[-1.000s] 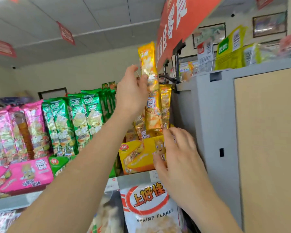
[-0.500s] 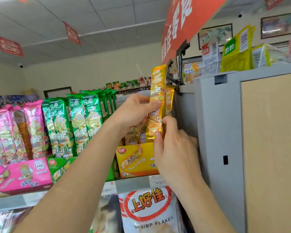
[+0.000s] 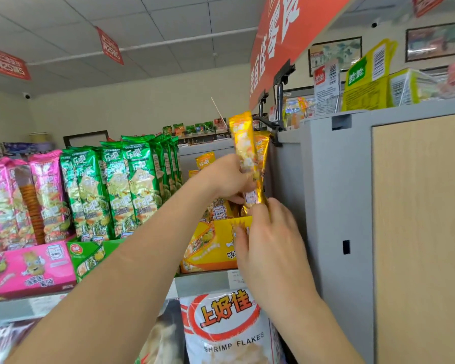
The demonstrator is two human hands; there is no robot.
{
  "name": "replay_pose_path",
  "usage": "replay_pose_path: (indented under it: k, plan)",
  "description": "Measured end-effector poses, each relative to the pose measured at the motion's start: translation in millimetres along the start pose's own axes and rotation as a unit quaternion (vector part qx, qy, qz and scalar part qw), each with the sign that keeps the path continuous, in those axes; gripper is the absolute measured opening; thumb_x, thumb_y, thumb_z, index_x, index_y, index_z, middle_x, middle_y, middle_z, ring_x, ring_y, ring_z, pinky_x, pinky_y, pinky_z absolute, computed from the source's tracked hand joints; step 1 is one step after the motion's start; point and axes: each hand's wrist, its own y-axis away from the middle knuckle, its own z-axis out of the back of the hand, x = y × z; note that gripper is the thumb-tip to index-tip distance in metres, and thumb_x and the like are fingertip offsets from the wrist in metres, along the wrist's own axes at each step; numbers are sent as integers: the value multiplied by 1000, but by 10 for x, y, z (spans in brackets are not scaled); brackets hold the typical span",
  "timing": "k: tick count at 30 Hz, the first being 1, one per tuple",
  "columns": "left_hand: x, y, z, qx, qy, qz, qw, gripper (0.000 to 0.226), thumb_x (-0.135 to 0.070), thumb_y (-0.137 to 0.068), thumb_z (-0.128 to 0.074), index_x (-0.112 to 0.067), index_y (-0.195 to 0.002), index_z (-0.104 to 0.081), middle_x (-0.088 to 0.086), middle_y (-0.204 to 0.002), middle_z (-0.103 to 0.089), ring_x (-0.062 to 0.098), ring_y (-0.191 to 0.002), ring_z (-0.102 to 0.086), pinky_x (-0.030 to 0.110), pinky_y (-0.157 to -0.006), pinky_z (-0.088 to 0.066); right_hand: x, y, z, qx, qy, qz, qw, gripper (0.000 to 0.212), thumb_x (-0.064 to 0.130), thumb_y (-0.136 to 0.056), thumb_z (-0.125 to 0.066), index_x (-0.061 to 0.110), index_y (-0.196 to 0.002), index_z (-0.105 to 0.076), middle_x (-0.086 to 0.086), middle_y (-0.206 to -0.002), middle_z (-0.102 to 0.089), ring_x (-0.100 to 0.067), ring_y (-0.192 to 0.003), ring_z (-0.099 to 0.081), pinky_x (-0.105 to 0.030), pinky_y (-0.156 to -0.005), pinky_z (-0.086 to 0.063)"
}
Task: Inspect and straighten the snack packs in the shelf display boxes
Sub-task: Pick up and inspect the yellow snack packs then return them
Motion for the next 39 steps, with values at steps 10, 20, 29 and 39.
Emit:
replay_pose_path:
  k: [10, 20, 29, 39]
  plan:
    - [-88, -157, 3, -31, -103, -10, 994, 52, -57, -80, -70, -21, -96, -37, -6, -79, -53, 13, -62, -61, 25, -47, -52, -79, 33, 10, 9, -29, 10, 999, 34, 46, -98, -44, 14, -112, -45, -9, -121, -49, -26, -103, -52, -34, -84, -44]
    - [-113, -229, -74, -133, -104, -15, 986, 43, -44, -76, -69, -17, -59, -41, 1, -57, -47, 22, -55, -46, 28, -53, -37, -147, 148, -26, -23, -111, 11, 994, 27, 37, -98, -50, 16, -114, -51, -10, -135, -47, -27, -114, -52, -37, -88, -48]
    - [-61, -85, -40, -116, -63, -21, 991, 54, -65, -76, -69, -13, -86, -59, 8, -75, -65, 26, -69, -61, 45, -75, -57, -190, 197, -148, -37, -223, -18, 974, 36, 33, -99, -50, 24, -133, -44, 2, -149, -36, -13, -134, -39, -22, -102, -35]
    - [50, 391, 94, -265, -390, -87, 877, 35, -35, -91, -57, -13, -118, -57, 8, -97, -61, 32, -93, -59, 34, -65, -40, -66, 294, -189, -157, -169, 15, 973, 43, 14, -90, -56, 12, -132, -51, -8, -143, -45, -24, -131, -43, -37, -104, -42]
